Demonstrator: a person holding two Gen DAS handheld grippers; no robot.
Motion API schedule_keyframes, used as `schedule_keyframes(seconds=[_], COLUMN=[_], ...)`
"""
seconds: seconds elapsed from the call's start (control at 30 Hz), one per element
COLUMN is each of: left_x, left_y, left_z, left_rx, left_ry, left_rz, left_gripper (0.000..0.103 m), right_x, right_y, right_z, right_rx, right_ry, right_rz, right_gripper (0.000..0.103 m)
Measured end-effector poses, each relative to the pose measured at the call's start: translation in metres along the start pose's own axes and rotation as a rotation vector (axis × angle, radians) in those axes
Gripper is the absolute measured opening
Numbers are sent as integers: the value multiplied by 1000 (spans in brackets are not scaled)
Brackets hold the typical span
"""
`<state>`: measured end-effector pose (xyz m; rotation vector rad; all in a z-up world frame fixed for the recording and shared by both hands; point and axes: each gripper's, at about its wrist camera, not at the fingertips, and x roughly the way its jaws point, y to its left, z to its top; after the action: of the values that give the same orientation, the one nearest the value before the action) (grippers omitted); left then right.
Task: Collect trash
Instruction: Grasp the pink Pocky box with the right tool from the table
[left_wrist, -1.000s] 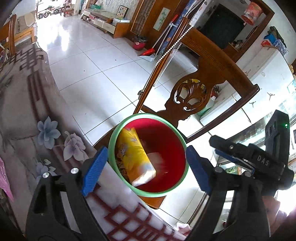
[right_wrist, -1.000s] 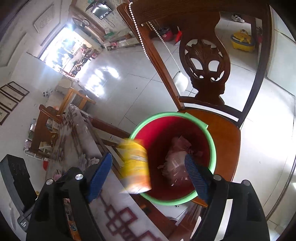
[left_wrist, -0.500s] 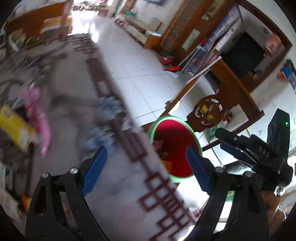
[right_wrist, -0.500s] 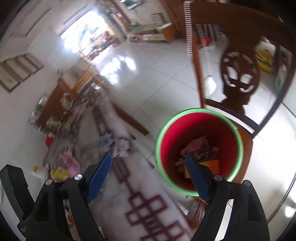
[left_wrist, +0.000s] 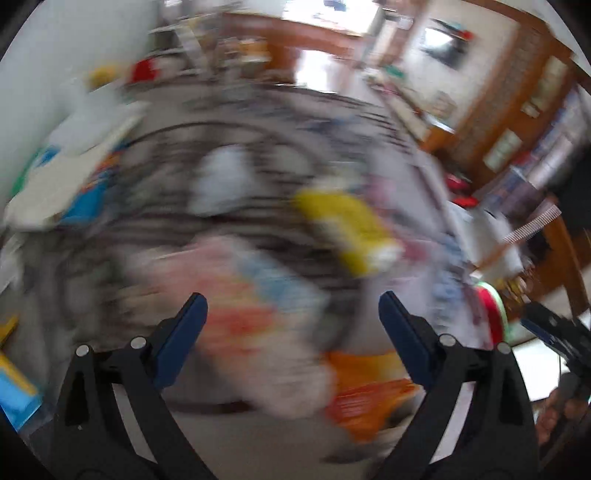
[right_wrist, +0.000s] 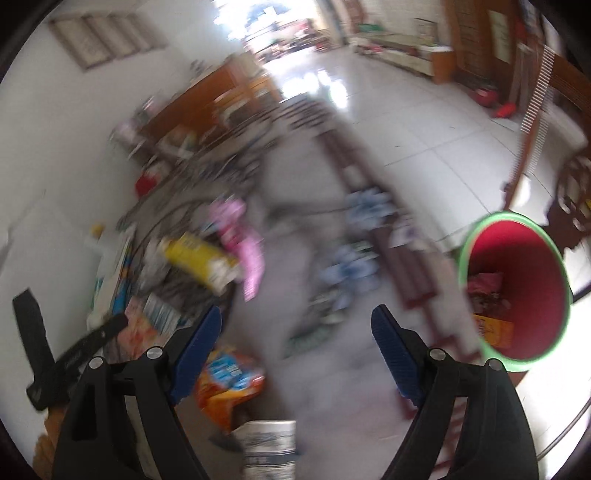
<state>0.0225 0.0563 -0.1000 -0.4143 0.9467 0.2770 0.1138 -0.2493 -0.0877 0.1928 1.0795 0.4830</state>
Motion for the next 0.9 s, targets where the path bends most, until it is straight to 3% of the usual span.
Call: schedule_keyframes(seconds=[0.13,0.3,0.43,0.63,0.83,0.9], left_x=[-8,-20,-27,-33,-32,-30], left_y=[64,107,127,151,159,158], left_z=[-7,-17,-25,-36,-39,-38], left_rx=[-148,-260,-294,-348,-368,-363], left_ry=[19,2,-5,-7,-6,-4], left_rz=[62,88,105,113,117,114], left_gripper=[92,92,92,92,92,92], right_x=[37,87,122,162,171,171], right_y=[67,141,186,216,233,236], right_z=[-10,-31,-45,-54,-67,-74], right_rx=[-161,-377,-488,-517,-616,-669], right_ry=[95,212,279,341,347,336], right_rz=[45,72,84,81,42,9], right_gripper=[81,84,84,84,85,79])
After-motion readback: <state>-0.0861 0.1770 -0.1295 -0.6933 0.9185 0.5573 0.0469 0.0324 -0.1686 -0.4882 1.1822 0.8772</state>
